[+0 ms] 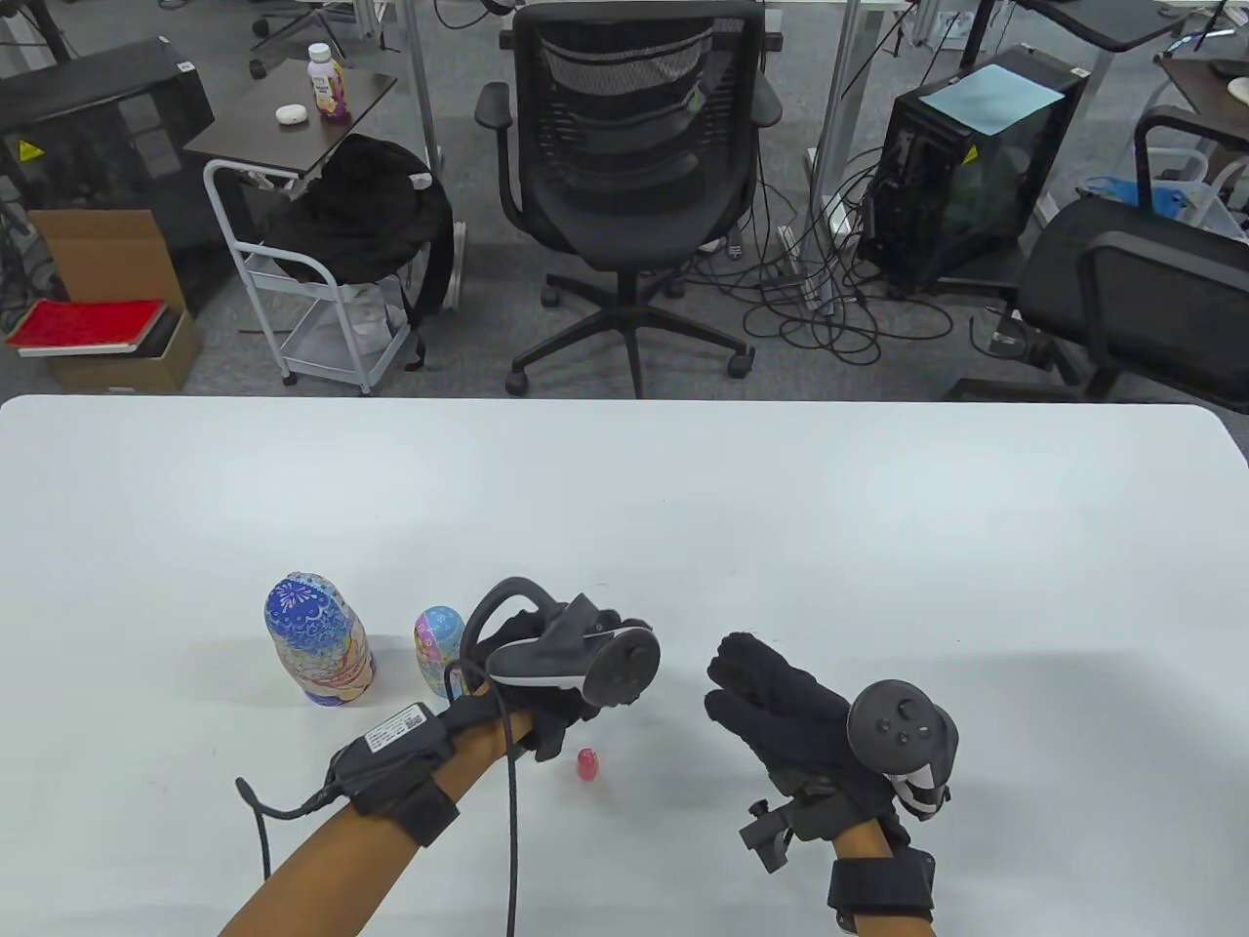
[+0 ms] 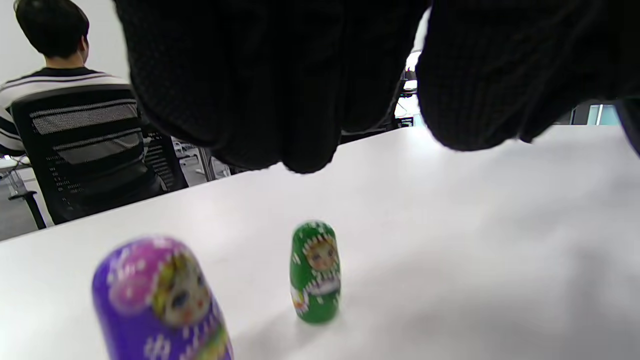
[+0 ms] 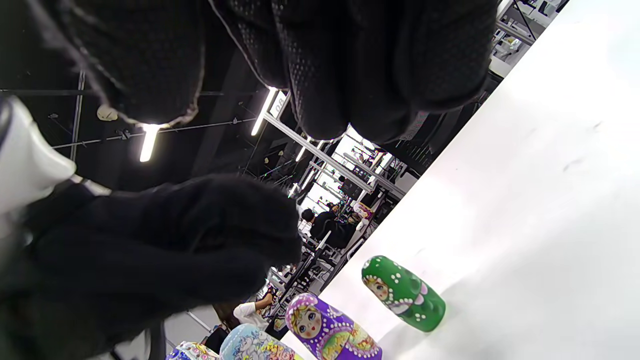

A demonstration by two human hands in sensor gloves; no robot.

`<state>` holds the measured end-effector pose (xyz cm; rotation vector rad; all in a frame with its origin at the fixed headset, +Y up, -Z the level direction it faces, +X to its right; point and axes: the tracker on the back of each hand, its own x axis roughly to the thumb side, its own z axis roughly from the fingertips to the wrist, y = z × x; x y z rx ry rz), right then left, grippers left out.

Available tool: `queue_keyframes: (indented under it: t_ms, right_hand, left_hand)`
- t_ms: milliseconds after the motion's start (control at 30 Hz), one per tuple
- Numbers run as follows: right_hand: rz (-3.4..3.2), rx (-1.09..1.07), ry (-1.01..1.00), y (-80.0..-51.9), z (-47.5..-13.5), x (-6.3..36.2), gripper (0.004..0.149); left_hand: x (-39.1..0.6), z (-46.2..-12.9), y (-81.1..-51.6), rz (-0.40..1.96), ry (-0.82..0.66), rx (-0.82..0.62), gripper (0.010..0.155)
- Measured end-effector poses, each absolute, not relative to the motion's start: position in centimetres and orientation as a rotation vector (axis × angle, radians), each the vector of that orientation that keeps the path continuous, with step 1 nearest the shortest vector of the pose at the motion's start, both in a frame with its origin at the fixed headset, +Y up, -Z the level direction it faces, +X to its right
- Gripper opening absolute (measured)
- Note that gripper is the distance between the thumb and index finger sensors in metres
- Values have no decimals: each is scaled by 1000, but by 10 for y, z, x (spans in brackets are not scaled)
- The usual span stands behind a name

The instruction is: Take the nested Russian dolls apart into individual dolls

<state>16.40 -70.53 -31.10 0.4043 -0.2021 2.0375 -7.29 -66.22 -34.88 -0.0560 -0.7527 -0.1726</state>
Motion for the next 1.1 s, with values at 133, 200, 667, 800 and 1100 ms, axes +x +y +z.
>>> queue_keyframes:
  t_ms: [133, 200, 667, 800, 1100]
  right_hand:
    - [2045, 414, -179, -707, -311, 160, 72]
    - [2049, 419, -165, -709, -312, 159, 71]
    - [2078, 480, -75, -716, -312, 146, 70]
    - [2082, 497, -41, -719, -311, 141, 69]
    - [2091, 575, 121, -734, -310, 117, 69]
  left_hand:
    - [-83, -327, -687, -210, -784, -100, 66]
    - [-87, -321, -698, -193, -789, -114, 67]
    - [-97, -314, -734, -74, -782, -50, 50]
    - [-107, -314, -729, 140, -738, 39, 49]
    - [-127, -295, -683, 337, -751, 242, 48]
